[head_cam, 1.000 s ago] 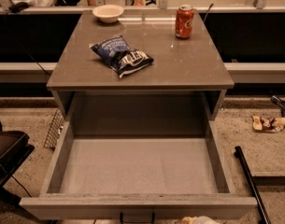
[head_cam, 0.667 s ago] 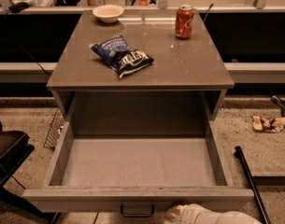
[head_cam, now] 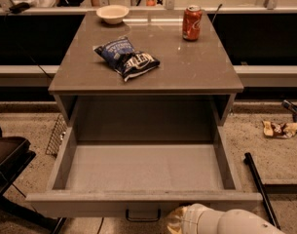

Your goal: Close top drawer

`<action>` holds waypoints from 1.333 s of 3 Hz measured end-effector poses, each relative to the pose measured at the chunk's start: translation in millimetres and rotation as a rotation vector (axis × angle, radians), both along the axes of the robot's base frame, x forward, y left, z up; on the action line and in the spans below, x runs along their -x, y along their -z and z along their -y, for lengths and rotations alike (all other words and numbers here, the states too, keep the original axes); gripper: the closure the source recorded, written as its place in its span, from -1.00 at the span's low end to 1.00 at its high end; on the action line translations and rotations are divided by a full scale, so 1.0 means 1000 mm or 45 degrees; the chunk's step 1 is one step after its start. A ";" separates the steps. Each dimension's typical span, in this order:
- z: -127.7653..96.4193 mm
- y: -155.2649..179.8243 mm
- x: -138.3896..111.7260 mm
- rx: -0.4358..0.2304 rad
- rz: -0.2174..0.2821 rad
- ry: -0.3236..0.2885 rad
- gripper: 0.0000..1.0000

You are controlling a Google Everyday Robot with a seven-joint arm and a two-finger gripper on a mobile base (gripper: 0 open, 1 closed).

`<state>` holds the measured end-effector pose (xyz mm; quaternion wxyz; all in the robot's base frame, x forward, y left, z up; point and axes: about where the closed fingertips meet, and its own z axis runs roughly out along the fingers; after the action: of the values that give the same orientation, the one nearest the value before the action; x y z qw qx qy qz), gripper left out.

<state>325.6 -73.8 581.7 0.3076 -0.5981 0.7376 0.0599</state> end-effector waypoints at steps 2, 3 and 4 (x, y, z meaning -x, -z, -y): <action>-0.005 -0.005 -0.040 -0.027 0.060 -0.059 1.00; -0.005 -0.006 -0.040 -0.028 0.062 -0.063 1.00; -0.013 -0.011 -0.097 -0.053 0.119 -0.139 1.00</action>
Offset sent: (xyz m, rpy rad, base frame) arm 0.2246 0.0275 0.0268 0.1196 -0.2377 0.2405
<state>422.3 -60.5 592.8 0.3503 -0.6331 0.6873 0.0640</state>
